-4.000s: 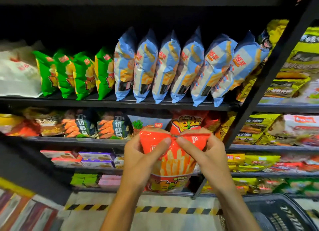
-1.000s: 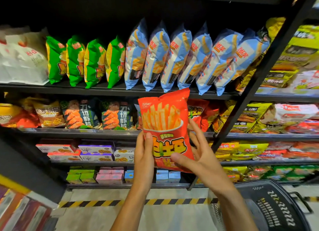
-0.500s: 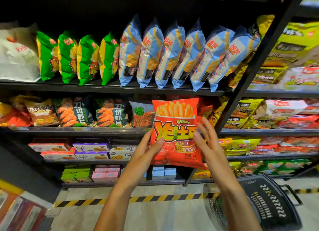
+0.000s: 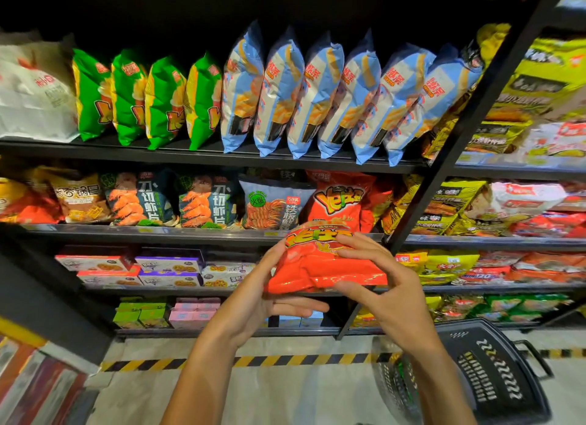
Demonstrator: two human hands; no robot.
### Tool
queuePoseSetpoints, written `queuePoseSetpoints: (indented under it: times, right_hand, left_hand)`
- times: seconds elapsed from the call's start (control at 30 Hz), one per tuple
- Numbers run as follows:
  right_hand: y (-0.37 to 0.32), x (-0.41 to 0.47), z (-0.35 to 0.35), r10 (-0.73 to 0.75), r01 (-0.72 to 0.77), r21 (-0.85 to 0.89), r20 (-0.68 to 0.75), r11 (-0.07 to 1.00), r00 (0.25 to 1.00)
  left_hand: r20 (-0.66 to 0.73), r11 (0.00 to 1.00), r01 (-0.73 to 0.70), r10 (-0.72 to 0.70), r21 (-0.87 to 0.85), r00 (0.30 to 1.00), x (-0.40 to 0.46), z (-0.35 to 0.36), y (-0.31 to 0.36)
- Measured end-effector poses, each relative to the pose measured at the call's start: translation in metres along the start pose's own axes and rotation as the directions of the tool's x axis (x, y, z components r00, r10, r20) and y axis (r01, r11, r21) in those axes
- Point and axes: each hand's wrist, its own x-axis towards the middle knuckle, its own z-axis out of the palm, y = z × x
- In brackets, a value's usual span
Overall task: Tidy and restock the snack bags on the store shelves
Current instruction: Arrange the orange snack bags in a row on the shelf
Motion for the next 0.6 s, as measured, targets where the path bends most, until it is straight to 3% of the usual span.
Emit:
queuePoseSetpoints:
  times: [0.2,0.4,0.5,0.6]
  right_hand:
    - [-0.004,0.000,0.010,0.193,-0.135,0.191,-0.324,0.972,0.926]
    - [-0.001,-0.003,0.015,0.295,-0.220,0.223,-0.406,0.950,0.865]
    - [-0.001,-0.005,0.014,0.322,-0.251,0.216,-0.416,0.943,0.850]
    - [-0.005,-0.006,0.018,0.326,-0.258,0.215,-0.401,0.942,0.856]
  left_hand:
    - [0.065,0.996,-0.038,0.032,0.086,0.997,-0.008,0.001,-0.001]
    - [0.013,0.922,-0.052,0.051,0.385,0.999,-0.015,-0.008,-0.012]
    - [-0.015,0.783,-0.125,0.168,0.610,0.986,-0.021,-0.006,-0.006]
    - [0.078,0.705,-0.267,0.289,0.656,0.954,-0.021,0.004,-0.006]
